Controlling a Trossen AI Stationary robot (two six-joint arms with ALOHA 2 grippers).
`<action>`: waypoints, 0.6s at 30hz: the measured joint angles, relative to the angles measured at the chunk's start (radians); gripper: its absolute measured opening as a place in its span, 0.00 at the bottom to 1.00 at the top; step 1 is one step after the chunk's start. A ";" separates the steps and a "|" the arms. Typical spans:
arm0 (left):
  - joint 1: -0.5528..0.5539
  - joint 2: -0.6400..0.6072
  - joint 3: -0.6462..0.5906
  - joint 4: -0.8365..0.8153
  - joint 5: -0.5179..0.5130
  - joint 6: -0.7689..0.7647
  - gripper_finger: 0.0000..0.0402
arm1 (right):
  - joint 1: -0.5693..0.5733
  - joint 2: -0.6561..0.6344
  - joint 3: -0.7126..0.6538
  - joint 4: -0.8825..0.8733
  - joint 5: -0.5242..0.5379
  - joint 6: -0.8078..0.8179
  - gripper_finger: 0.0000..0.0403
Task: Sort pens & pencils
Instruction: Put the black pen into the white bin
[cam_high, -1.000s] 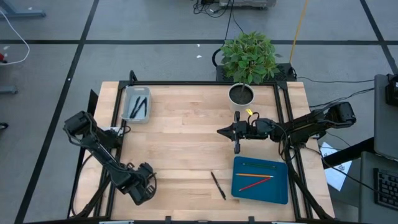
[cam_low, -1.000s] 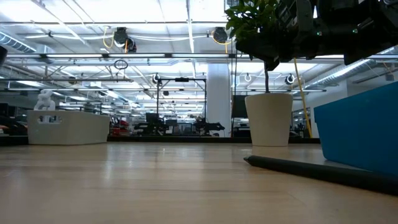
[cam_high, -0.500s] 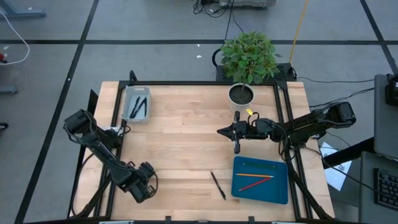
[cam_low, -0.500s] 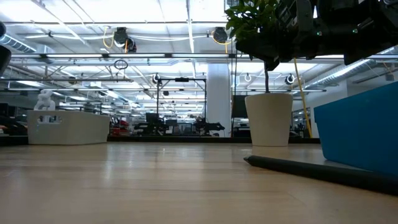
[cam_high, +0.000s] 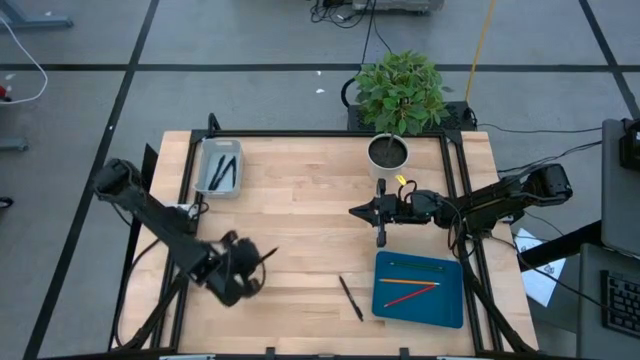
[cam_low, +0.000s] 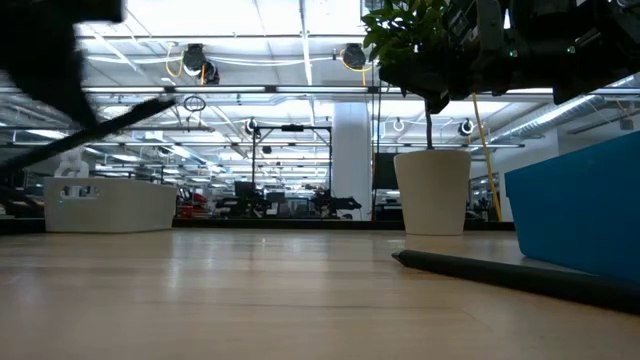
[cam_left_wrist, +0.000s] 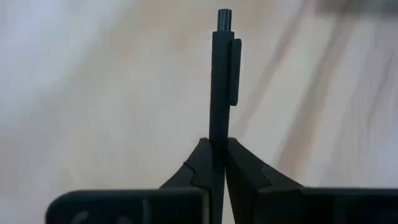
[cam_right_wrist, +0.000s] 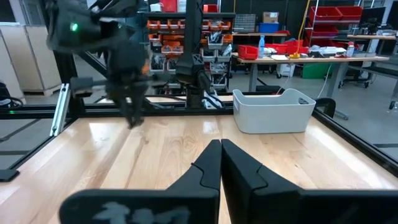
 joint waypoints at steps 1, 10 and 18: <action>0.026 -0.015 0.001 0.022 -0.046 0.065 0.05 | 0.000 0.000 0.000 0.000 0.000 0.000 0.00; 0.336 -0.068 0.002 0.487 -0.048 0.793 0.05 | 0.000 0.000 0.000 -0.006 -0.003 0.000 0.00; 0.536 -0.047 0.001 0.848 0.144 1.107 0.05 | 0.000 0.000 0.000 -0.042 -0.004 0.001 0.00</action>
